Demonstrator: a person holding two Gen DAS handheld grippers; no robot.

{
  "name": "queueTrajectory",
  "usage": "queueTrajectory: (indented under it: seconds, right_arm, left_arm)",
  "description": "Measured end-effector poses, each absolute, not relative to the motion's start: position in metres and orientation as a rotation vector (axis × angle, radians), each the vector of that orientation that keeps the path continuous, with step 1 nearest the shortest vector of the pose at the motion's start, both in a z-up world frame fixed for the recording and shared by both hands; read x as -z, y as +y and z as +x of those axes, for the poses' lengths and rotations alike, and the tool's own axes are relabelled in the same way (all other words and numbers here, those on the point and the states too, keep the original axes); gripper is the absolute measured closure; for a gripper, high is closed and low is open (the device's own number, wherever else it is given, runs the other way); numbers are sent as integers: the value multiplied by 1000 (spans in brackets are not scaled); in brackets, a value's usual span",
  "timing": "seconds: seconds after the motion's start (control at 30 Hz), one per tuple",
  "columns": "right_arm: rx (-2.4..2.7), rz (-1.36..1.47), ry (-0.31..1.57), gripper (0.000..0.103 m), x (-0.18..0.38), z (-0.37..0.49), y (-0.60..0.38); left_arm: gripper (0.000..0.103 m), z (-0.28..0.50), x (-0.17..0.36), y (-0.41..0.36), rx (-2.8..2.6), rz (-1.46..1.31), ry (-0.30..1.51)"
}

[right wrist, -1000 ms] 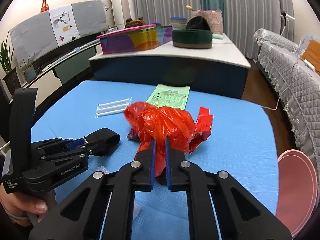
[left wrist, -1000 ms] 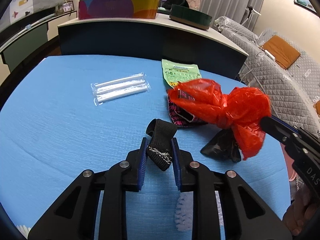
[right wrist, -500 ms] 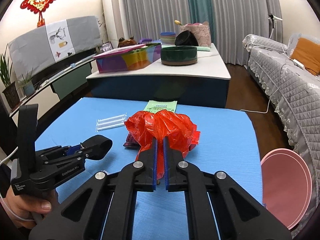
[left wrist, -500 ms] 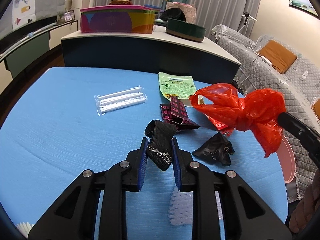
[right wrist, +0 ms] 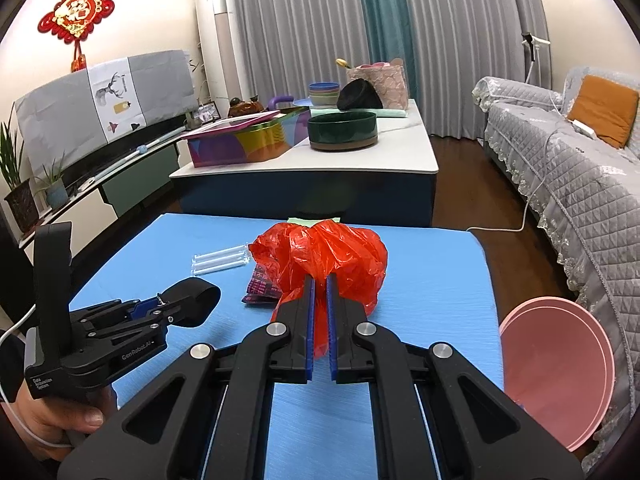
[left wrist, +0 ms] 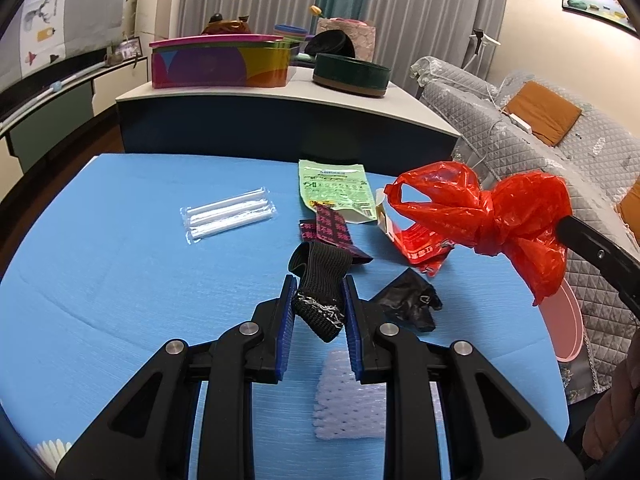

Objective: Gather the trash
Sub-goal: 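Carry the red bag and black strap over the pink bin and open both tools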

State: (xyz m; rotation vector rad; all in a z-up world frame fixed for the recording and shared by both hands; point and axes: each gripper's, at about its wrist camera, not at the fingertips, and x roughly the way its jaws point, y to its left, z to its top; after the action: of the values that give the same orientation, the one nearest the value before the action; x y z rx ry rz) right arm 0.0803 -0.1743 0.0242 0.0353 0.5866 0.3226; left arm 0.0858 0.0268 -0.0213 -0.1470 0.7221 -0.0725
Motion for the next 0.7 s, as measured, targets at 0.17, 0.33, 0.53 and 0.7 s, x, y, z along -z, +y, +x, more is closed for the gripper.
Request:
queueTrajectory:
  seconds: [0.17, 0.33, 0.53, 0.7]
  right_arm:
    - [-306, 39, 578, 98, -26, 76, -182]
    - [-282, 49, 572, 98, -27, 72, -195]
    - [-240, 67, 562, 98, -30, 67, -217]
    - [-210, 81, 552, 98, -32, 62, -234]
  left_arm:
    - [80, 85, 17, 20, 83, -142, 711]
    - [80, 85, 14, 11, 99, -137, 703]
    - [80, 85, 12, -8, 131, -118, 695]
    - [80, 85, 9, -29, 165, -94, 686]
